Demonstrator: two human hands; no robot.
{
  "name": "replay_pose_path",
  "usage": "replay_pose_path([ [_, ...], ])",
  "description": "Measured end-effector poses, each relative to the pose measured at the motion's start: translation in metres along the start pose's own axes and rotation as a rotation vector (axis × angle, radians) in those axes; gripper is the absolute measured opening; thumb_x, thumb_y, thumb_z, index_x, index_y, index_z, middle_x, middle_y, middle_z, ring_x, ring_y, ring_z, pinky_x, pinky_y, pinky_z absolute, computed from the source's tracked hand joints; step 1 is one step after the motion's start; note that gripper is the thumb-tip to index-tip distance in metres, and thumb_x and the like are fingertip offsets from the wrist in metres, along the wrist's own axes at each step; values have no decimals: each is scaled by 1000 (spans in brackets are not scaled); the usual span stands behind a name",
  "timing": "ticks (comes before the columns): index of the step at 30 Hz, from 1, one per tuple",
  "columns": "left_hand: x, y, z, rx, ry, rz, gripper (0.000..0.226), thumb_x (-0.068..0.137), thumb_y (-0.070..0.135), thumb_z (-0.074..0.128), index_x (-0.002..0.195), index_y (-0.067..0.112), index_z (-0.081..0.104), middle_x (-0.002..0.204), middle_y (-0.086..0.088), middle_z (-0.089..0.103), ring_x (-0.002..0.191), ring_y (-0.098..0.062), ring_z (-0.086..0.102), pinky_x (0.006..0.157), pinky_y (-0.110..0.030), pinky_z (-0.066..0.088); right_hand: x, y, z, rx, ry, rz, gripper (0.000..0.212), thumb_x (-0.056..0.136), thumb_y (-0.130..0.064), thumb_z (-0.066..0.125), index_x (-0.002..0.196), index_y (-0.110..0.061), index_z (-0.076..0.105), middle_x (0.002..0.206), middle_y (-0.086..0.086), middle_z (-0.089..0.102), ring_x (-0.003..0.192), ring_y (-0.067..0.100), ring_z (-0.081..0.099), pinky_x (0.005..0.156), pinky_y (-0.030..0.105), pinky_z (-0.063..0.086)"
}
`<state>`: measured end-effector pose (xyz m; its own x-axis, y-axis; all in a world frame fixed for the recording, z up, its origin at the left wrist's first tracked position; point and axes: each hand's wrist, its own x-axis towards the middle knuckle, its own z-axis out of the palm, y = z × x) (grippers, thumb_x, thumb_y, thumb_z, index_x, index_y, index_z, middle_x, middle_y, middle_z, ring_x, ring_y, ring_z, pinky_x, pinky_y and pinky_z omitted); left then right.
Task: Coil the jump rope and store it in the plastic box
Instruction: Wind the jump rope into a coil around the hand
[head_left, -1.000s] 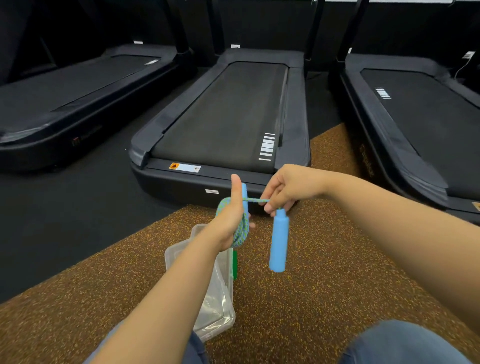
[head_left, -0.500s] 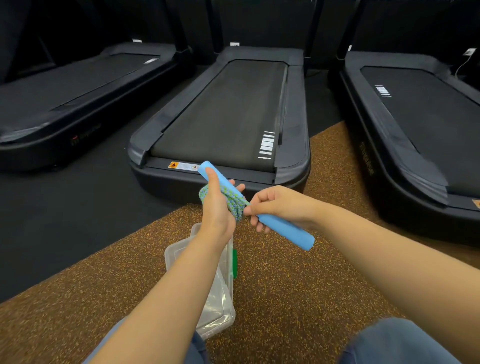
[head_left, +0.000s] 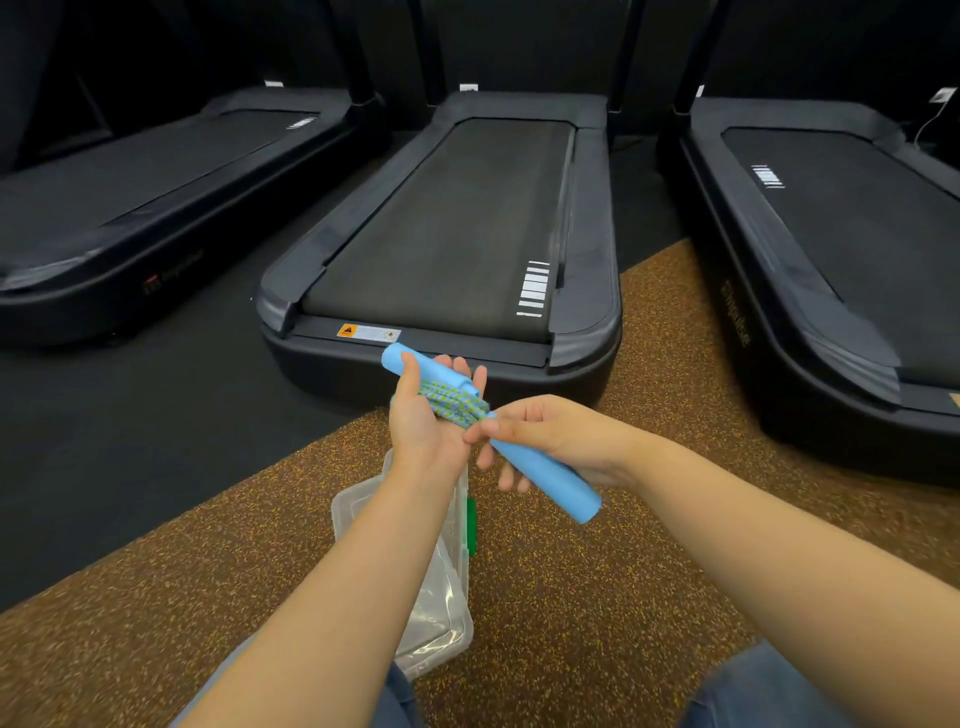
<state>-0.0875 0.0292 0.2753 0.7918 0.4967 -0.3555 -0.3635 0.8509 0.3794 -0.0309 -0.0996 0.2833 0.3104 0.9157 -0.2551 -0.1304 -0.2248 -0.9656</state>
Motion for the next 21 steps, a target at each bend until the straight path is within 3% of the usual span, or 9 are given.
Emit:
replay_pose_path([
  [6, 4, 4, -1, -21, -38, 84, 34, 94, 31, 54, 114, 3, 51, 87, -5, 55, 80, -14, 60, 89, -36, 53, -6, 22, 4, -207, 60, -80, 6, 91, -21, 57, 96, -17, 57, 86, -1, 62, 76, 8, 60, 77, 28, 50],
  [9, 2, 4, -3, -18, -54, 93, 36, 93, 31, 56, 116, 3, 55, 89, -4, 58, 81, -14, 63, 86, -33, 56, -3, 38, 10, -483, 194, -111, 19, 87, -35, 62, 104, -28, 59, 85, -10, 50, 79, -8, 46, 76, 16, 39],
  [12, 1, 0, -4, -18, -60, 88, 38, 93, 30, 56, 120, 3, 55, 94, -4, 60, 70, -12, 69, 79, -31, 59, -2, 44, 15, -608, 379, -116, 40, 79, -47, 66, 116, -32, 63, 78, -14, 48, 75, -6, 42, 68, 12, 32],
  [14, -1, -2, -3, -17, -69, 96, 40, 94, 29, 54, 122, 1, 54, 97, -6, 61, 65, -12, 71, 74, -30, 60, -3, 43, 17, -517, 411, -82, 37, 83, -33, 68, 119, -27, 62, 53, -20, 52, 51, -8, 45, 51, 10, 32],
  [16, -3, -2, -2, -3, -77, 107, 36, 95, 28, 52, 116, 0, 57, 91, -7, 65, 66, -13, 72, 72, -29, 61, -6, 41, 22, -309, 359, -26, 36, 86, -24, 65, 122, -24, 59, 47, -16, 56, 38, -2, 47, 43, 8, 32],
  [18, -5, -2, -1, 7, -97, 114, 31, 96, 28, 50, 105, 1, 61, 78, -5, 72, 67, -13, 73, 71, -28, 60, -7, 40, 30, -121, 311, 26, 37, 90, -22, 60, 126, -25, 53, 70, 0, 69, 47, 8, 61, 45, 16, 42],
  [21, -8, -3, 1, 48, -144, 125, 31, 97, 31, 46, 98, 6, 64, 78, 0, 76, 71, -11, 73, 72, -25, 60, -8, 40, 41, 138, 293, 84, 37, 94, -13, 47, 129, -28, 49, 112, 17, 67, 82, 23, 72, 70, 25, 54],
])
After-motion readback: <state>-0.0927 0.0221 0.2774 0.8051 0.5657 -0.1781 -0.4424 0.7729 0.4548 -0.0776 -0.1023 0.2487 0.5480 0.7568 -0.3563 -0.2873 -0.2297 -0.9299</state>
